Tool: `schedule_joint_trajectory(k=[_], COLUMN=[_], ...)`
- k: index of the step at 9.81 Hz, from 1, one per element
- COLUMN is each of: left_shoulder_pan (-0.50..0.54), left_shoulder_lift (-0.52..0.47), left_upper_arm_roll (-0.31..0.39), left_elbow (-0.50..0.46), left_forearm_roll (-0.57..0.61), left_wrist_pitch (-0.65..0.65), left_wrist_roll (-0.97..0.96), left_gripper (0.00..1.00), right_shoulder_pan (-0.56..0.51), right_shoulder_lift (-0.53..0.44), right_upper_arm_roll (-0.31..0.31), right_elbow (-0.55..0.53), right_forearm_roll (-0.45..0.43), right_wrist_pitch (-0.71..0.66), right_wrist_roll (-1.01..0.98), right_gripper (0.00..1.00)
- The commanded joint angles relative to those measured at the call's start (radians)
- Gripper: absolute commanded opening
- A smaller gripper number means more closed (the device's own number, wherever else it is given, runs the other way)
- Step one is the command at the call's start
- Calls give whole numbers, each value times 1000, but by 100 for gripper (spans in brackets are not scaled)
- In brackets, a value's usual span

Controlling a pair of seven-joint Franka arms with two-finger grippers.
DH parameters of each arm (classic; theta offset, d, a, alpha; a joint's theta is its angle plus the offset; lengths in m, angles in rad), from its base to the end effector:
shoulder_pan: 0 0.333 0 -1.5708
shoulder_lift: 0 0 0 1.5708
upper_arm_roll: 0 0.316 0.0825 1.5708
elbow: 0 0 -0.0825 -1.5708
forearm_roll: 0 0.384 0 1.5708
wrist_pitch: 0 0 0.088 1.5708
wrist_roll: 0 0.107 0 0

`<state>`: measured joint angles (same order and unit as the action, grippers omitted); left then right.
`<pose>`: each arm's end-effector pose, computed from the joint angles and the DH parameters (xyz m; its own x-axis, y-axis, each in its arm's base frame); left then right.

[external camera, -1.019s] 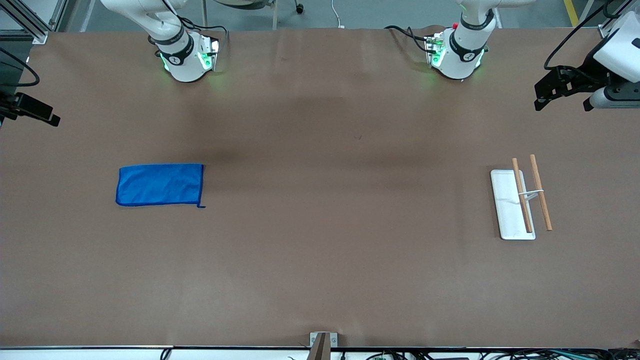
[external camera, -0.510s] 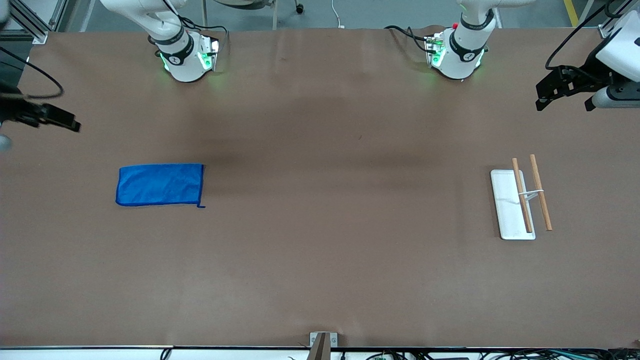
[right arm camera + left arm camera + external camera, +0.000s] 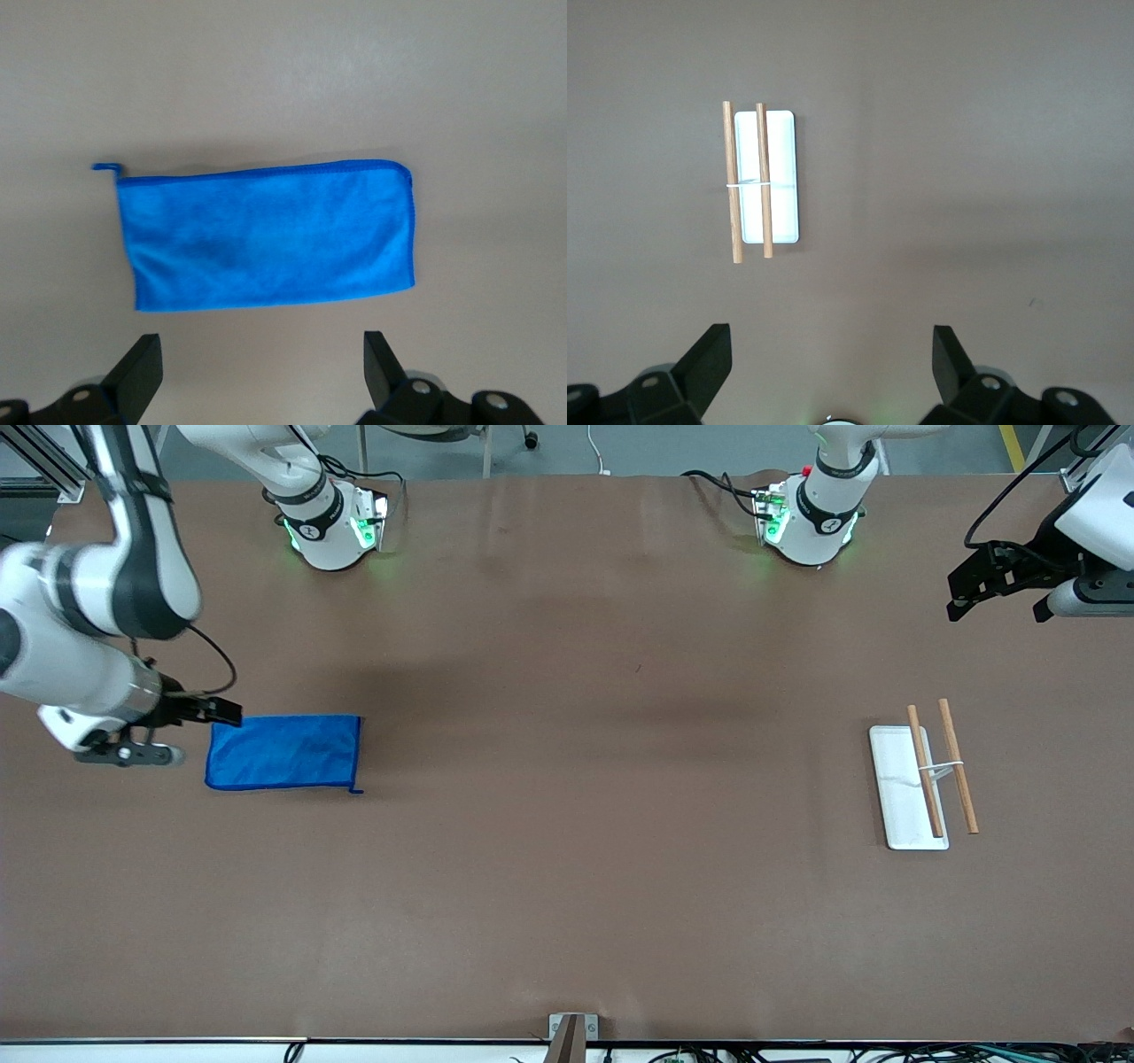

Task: Right arm passes towel to left arm to hang
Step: 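Lower the right gripper onto the towel edge and close it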

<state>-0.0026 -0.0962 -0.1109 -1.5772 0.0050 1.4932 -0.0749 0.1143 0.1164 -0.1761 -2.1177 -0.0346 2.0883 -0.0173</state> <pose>0.5127 -0.0612 0.6658 0.9992 -0.0378 0.0128 -0.0376 -0.9992 -0.0147 0.5424 -0.0343 0.3482 0.9890 -0.0285 -0.1449 -0.0222 -0.9987 0.0451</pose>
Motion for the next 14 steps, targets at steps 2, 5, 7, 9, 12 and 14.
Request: schedule_joint_trajectory(k=[2, 5, 7, 9, 12, 14], left_shoulder_pan=[4, 4, 4, 6, 4, 4], left_shoulder_lift=[12, 10, 10, 12, 10, 9], left_upper_arm_roll=[-1, 0, 0, 2, 4, 4], left_elbow=[-20, -18, -18, -18, -20, -21], left_forearm_roll=[-17, -17, -19, -19, -22, -22], left_wrist_pitch=[2, 2, 2, 2, -1, -2], left_wrist_roll=[17, 18, 20, 20, 20, 20], left_gripper=[100, 100, 100, 100, 100, 100], right_shoulder_pan=[-42, -42, -33, -35, -36, -39], right_shoulder_lift=[96, 172, 172, 189, 213, 224], right_upper_arm_roll=[6, 9, 10, 10, 10, 12], right_elbow=[-136, -218, -269, -303, -304, -306], right_forearm_roll=[-10, -8, -8, -8, -8, -8], right_wrist_pitch=[260, 479, 513, 593, 631, 654], right_wrist_roll=[-70, -72, -72, -73, -73, -70], right_gripper=[100, 100, 87, 82, 63, 11])
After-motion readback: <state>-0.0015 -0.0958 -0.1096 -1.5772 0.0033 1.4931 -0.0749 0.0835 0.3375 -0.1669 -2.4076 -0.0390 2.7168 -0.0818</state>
